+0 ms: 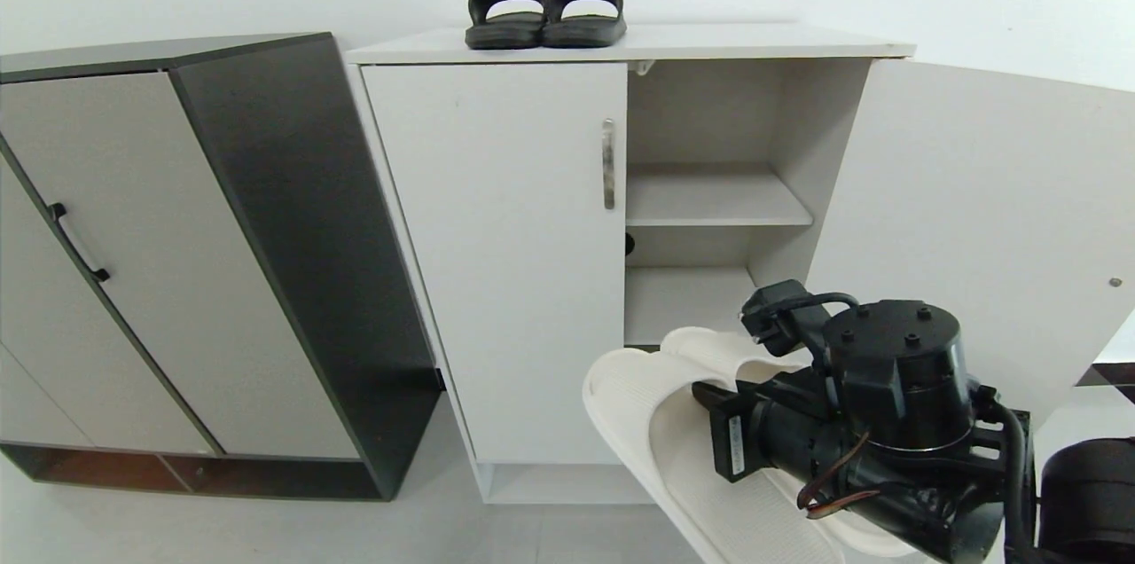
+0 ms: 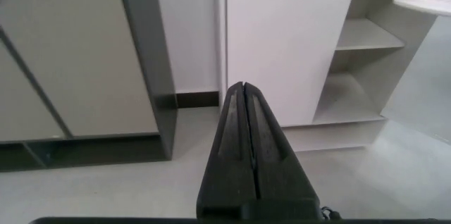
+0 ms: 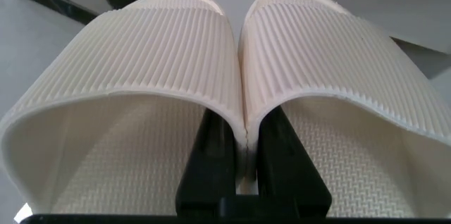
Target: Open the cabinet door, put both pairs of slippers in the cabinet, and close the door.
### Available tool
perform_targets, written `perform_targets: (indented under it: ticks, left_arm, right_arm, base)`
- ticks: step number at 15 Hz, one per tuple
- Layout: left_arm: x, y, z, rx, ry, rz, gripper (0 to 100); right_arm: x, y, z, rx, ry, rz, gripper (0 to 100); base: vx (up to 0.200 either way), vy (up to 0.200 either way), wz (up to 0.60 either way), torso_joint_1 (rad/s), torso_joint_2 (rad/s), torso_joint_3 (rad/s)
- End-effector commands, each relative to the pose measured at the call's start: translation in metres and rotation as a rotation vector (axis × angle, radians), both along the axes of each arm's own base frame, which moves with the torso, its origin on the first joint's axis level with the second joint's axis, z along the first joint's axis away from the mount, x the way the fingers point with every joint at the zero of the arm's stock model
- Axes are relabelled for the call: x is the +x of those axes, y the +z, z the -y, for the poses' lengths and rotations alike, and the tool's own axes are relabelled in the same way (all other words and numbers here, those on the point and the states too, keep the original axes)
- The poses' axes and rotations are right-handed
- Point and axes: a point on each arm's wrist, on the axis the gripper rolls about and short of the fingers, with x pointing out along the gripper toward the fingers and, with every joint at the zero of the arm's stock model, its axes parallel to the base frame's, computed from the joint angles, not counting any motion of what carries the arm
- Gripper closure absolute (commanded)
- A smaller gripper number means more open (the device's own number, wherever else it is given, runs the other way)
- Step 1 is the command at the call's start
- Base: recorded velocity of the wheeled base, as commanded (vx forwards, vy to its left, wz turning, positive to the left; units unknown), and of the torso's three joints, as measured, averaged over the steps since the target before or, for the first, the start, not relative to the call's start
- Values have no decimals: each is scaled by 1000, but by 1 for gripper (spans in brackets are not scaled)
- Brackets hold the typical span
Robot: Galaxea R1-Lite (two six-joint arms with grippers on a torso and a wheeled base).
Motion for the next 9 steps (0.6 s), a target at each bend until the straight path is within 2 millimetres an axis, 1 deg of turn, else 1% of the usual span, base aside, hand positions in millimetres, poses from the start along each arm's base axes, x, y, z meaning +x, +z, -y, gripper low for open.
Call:
perform_targets:
  ticks: [1,3,5,9]
  left_arm:
    - [0,0,0,0,0,-1,100]
    - [0,0,0,0,0,-1,100]
    - [0,0,0,0,0,-1,100]
    - [0,0,0,2,0,-1,100]
  right_arm:
    - [-1,-2,-7,-4,4,-2,100]
    - [6,-19,-14,-50,-45,-29,100]
    - [19,-39,-28,-48,-133,-71,100]
    - [51,-68,-60,-64,-266,-63,100]
  base:
    - [0,-200,0,12,-7,2]
    - [0,-200,0,2,2,5]
    - [0,-200,0,2,2,0]
    - [0,0,0,0,0,0]
